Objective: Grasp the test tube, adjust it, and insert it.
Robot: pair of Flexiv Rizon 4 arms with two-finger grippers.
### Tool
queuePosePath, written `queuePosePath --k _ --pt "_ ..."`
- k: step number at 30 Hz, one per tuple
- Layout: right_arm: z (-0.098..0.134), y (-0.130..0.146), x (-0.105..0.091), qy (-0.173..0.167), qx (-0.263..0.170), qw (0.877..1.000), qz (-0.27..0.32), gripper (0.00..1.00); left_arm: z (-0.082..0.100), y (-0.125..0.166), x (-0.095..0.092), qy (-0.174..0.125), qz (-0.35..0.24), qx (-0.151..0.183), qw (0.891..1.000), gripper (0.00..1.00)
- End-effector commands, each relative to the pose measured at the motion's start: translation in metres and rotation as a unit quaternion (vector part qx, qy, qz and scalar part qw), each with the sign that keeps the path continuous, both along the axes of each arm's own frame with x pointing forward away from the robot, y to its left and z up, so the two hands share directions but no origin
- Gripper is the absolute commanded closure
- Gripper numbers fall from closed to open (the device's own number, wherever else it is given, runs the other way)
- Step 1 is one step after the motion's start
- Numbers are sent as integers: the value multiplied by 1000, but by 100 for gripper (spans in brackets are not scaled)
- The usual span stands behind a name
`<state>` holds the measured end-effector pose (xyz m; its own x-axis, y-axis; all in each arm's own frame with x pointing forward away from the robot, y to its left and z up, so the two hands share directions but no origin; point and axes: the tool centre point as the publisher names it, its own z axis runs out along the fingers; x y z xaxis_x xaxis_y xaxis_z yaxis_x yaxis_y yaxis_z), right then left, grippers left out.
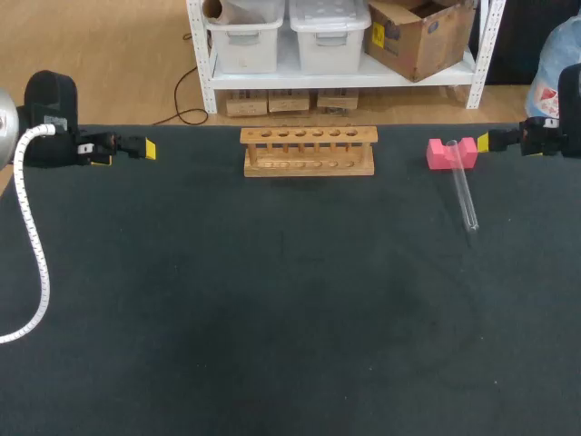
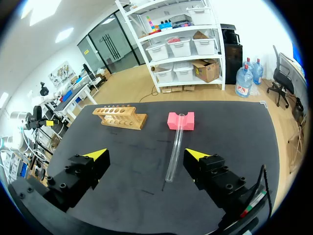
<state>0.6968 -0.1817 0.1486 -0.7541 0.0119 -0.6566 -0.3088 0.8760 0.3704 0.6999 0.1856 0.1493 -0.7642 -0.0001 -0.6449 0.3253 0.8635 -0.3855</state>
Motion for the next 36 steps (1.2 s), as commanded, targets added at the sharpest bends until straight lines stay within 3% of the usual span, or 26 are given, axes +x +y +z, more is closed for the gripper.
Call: queuePosePath --k 1,18,23,27,33,36 --pt "0 0 0 0 -1 1000 0 0 1 -1 0 3 2 4 1000 0" --pt "0 0 0 0 -1 1000 0 0 1 -1 0 3 2 4 1000 0" --pt "0 0 0 0 -1 1000 0 0 17 -10 41 -85 -34 22 996 0" --pt "0 0 0 0 -1 1000 0 0 26 -16 57 -147 -102 22 984 0" --pt "0 0 0 0 -1 1000 0 0 33 -12 72 -232 -213 -3 949 0" --pt "0 0 0 0 -1 1000 0 0 33 -13 79 -260 -254 12 932 0"
